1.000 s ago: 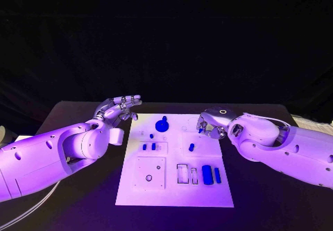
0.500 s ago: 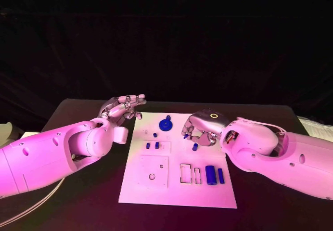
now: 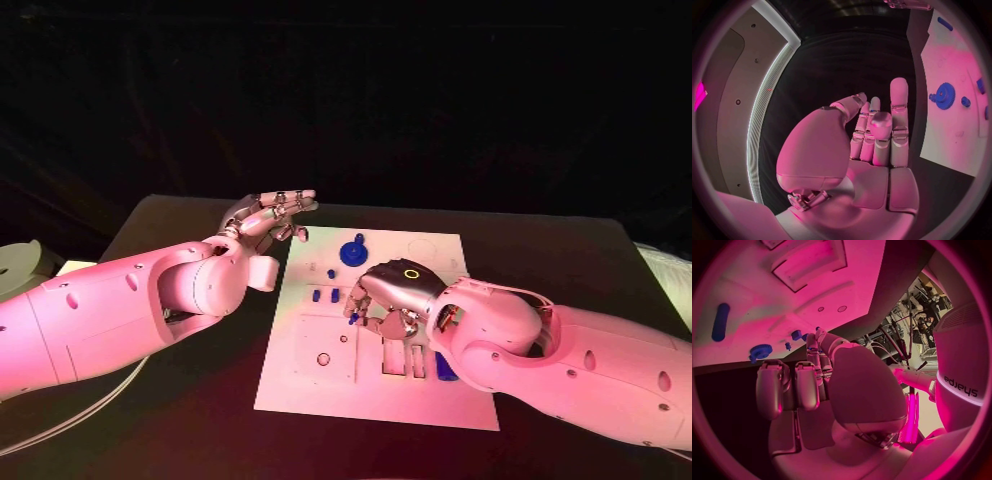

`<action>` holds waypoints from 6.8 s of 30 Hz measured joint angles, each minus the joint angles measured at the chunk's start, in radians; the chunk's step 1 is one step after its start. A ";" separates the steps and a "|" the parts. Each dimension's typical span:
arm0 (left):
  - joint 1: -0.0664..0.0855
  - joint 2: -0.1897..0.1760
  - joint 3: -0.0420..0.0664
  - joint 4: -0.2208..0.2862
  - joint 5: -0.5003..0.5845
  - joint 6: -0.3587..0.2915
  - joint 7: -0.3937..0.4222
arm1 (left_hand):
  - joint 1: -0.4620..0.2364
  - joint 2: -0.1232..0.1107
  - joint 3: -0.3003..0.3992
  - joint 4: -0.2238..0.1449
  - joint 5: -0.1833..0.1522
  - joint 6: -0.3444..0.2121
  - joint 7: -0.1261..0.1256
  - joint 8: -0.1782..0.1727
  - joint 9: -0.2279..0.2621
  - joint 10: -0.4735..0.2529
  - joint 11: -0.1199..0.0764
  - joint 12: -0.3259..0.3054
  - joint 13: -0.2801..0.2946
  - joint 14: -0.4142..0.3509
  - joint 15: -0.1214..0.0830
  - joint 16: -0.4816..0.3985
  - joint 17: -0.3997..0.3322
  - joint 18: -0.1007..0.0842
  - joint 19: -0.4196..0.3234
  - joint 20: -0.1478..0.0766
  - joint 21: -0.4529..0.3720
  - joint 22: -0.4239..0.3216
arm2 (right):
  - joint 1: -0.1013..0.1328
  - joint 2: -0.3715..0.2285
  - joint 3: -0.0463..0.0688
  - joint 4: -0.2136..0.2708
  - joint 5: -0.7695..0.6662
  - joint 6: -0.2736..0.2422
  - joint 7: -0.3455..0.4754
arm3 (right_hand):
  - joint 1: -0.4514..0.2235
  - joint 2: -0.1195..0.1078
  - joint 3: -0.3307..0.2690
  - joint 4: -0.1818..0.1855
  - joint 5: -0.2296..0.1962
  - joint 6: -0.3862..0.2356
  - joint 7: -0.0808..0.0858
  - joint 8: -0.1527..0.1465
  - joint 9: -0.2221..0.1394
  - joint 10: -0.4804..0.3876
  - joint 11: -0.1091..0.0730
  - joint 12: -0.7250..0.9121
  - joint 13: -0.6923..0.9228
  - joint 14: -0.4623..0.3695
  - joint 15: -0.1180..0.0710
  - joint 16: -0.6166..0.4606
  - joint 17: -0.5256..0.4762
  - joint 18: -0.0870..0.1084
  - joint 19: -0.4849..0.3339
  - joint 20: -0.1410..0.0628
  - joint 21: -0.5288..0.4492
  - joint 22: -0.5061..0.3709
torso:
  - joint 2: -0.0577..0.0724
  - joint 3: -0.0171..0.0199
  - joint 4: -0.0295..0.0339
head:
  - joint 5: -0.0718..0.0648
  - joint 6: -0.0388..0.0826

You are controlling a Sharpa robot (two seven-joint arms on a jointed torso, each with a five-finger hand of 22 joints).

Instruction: Assemble the parts on the task board

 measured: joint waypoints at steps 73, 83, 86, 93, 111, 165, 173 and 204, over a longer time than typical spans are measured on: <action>0.000 0.001 0.000 0.011 0.000 0.020 -0.028 | 0.000 0.000 -0.008 -0.003 0.000 -0.014 0.007 0.000 -0.001 -0.014 0.007 0.008 -0.002 -0.007 0.007 -0.004 -0.013 0.000 -0.007 0.000 -0.011 -0.008 | -0.032 -0.003 -0.004 -0.054 0.013 -0.011 0.018 | -0.094 -0.052 -0.062 -0.009 0.004 -0.179 0.053 -0.020 -0.031 -0.208 0.059 0.023 -0.024 -0.002 0.042 -0.041 -0.084 0.016 -0.039 0.047 -0.062 -0.100 | -0.001 0.0012 -0.0014 | 0.009 -0.013; 0.000 -0.002 0.000 0.013 0.000 0.023 -0.032 | 0.000 0.000 -0.010 -0.006 0.000 -0.014 0.007 0.000 -0.001 -0.018 0.004 0.008 -0.001 -0.007 0.007 -0.004 -0.015 -0.001 -0.011 0.004 -0.011 -0.009 | 0.055 -0.146 0.019 -0.028 0.038 -0.023 0.002 | -0.099 -0.074 -0.152 0.001 0.004 -0.198 0.028 -0.020 -0.031 -0.250 0.061 0.028 -0.026 -0.002 0.042 -0.045 -0.087 0.016 -0.039 0.047 -0.071 -0.110 | -0.001 0.0005 -0.0022 | -0.005 -0.002; 0.000 -0.002 -0.001 0.014 0.000 0.025 -0.033 | 0.000 0.000 -0.010 -0.006 0.000 -0.014 0.007 0.000 -0.001 -0.018 0.004 0.008 -0.001 -0.007 0.007 -0.004 -0.015 -0.001 -0.011 0.004 -0.011 -0.009 | 0.064 -0.171 0.018 -0.026 0.040 -0.007 -0.010 | -0.096 -0.076 -0.200 0.012 0.004 -0.204 0.021 -0.020 -0.031 -0.263 0.059 0.028 -0.026 -0.002 0.042 -0.044 -0.088 0.016 -0.039 0.047 -0.073 -0.112 | -0.001 0.0003 -0.0023 | -0.007 0.002; 0.000 -0.002 -0.001 0.016 0.000 0.027 -0.033 | 0.000 0.000 -0.010 -0.006 0.000 -0.014 0.007 0.000 0.000 -0.018 0.004 0.008 -0.001 -0.007 0.007 -0.004 -0.015 -0.001 -0.011 0.004 -0.011 -0.009 | 0.068 -0.187 0.016 -0.031 0.038 0.034 -0.028 | -0.074 -0.064 -0.229 0.023 0.004 -0.201 0.018 -0.020 -0.031 -0.264 0.058 0.031 -0.026 -0.002 0.042 -0.045 -0.091 0.016 -0.039 0.047 -0.073 -0.115 | -0.001 0.0022 -0.0032 | -0.007 0.005; 0.000 -0.003 -0.001 0.015 0.000 0.030 -0.035 | 0.000 0.000 -0.010 -0.006 0.000 -0.014 0.007 0.000 0.000 -0.018 0.004 0.008 -0.001 -0.007 0.007 -0.004 -0.015 -0.001 -0.011 0.004 -0.011 -0.008 | 0.049 -0.157 0.008 -0.053 0.029 0.109 -0.028 | -0.017 -0.007 -0.191 0.037 0.009 -0.128 0.013 -0.014 -0.025 -0.139 0.026 0.070 -0.027 -0.002 0.026 -0.048 -0.101 0.016 -0.032 0.031 -0.073 -0.110 | 0.000 0.0016 -0.0012 | -0.005 0.002; 0.000 0.003 -0.003 0.010 0.000 0.043 -0.051 | 0.000 0.000 -0.013 -0.009 -0.004 -0.021 0.007 0.000 0.000 -0.029 0.007 0.012 -0.002 -0.007 0.007 -0.004 -0.018 -0.001 -0.011 0.004 -0.011 -0.010 | -0.021 0.008 0.005 0.058 0.104 -0.004 0.018 | -0.022 0.033 -0.070 0.029 -0.007 -0.037 0.008 -0.004 -0.013 -0.015 0.002 0.027 -0.025 -0.002 0.005 -0.027 -0.074 0.016 -0.016 0.009 -0.061 -0.084 | -0.001 -0.0002 0.0009 | 0.014 -0.015; 0.000 0.004 -0.003 0.012 0.000 0.044 -0.053 | 0.000 0.000 -0.013 -0.009 -0.004 -0.021 0.007 0.000 0.000 -0.029 0.007 0.012 -0.002 -0.007 0.007 -0.004 -0.018 -0.001 -0.011 0.004 -0.011 -0.010 | -0.052 0.061 -0.007 0.007 0.093 0.000 0.038 | -0.022 0.033 -0.067 0.026 -0.008 -0.037 0.008 -0.011 -0.013 -0.015 0.002 0.023 -0.025 -0.002 0.005 -0.027 -0.074 0.016 -0.016 0.009 -0.061 -0.084 | 0.000 -0.0002 0.0000 | 0.027 -0.021; 0.000 0.009 -0.003 0.006 0.000 0.048 -0.058 | 0.000 0.000 -0.015 -0.007 -0.004 -0.025 0.011 0.000 0.000 -0.029 0.007 0.012 -0.002 -0.011 0.011 -0.004 -0.018 -0.001 -0.011 0.004 -0.011 -0.010 | -0.067 0.091 -0.011 -0.046 0.057 0.048 0.036 | -0.020 0.031 -0.064 0.027 -0.004 -0.036 0.009 -0.010 -0.008 -0.019 0.006 0.020 -0.025 -0.002 0.005 -0.027 -0.075 0.016 -0.016 0.009 -0.061 -0.086 | 0.000 0.0020 -0.0008 | 0.033 -0.031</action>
